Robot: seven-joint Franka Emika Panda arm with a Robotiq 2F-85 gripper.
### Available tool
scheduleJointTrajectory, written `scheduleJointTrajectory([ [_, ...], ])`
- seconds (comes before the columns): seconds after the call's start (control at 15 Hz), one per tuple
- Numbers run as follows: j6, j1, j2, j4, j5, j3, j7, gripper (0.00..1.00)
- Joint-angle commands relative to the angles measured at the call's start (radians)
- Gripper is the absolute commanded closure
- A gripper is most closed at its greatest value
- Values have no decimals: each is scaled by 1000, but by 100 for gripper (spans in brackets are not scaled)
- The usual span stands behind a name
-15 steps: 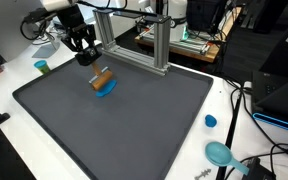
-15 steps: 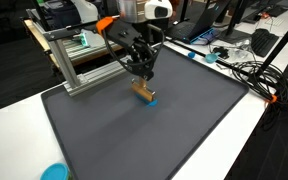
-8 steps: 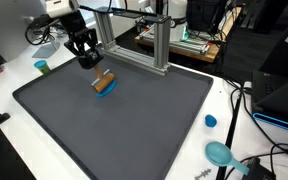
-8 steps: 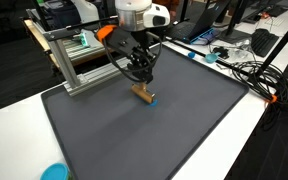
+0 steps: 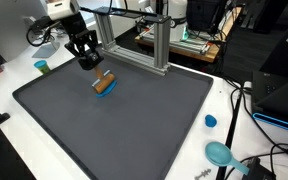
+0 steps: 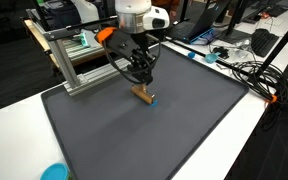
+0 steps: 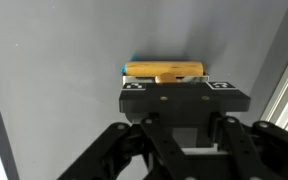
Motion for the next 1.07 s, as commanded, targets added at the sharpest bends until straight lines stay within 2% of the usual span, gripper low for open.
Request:
scheduleJointTrajectory([
  [0.0,-2,-2,0,2,-1,2,1,53],
  [0.07,-2,-2,0,2,-1,2,1,53],
  [0.13,7,1,7,0,-1,3,4,78],
  [1.0,8,25,19,-41,-7,11,61,78],
])
